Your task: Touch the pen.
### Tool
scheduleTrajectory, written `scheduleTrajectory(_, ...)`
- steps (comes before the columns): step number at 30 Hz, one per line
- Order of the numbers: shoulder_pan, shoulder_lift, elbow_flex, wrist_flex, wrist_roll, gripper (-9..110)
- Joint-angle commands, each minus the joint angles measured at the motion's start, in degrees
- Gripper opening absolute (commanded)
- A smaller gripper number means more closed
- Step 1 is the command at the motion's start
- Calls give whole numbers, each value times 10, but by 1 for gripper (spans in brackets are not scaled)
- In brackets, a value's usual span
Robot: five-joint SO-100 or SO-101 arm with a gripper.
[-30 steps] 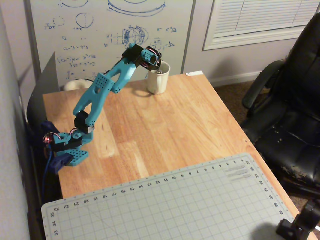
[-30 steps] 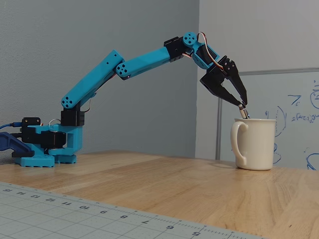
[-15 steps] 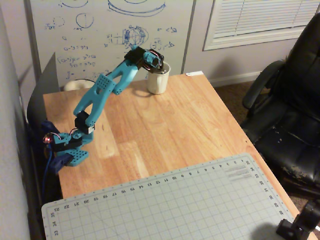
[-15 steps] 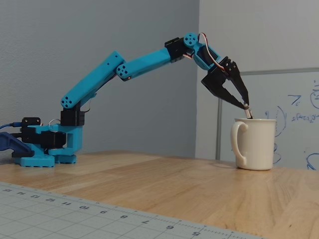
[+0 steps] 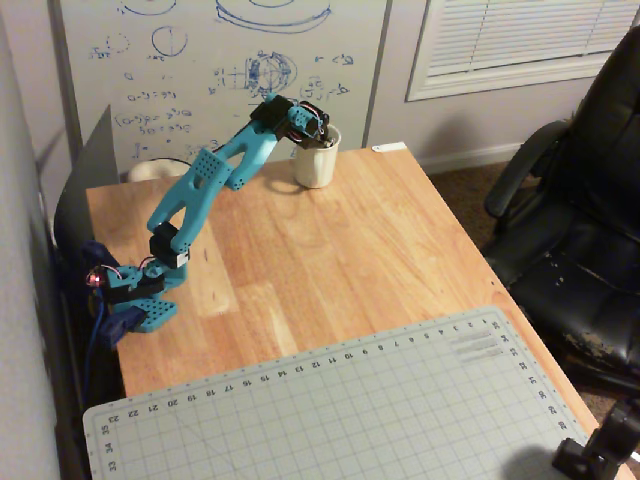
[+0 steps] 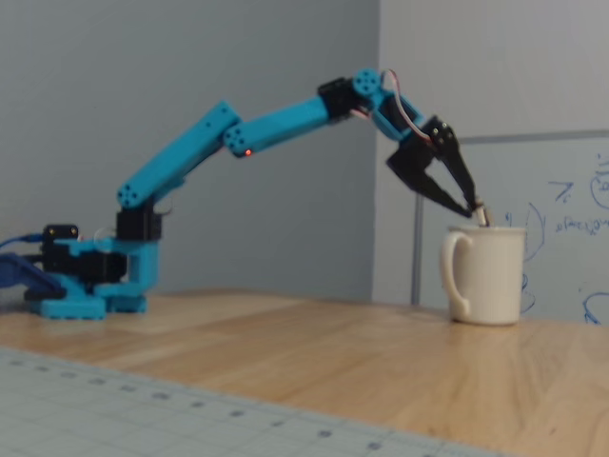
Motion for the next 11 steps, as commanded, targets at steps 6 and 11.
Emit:
scheduleTrajectory(6, -1, 30, -49, -11, -4, 1)
scheduleTrajectory(11, 3, 30, -49, -11, -4, 1)
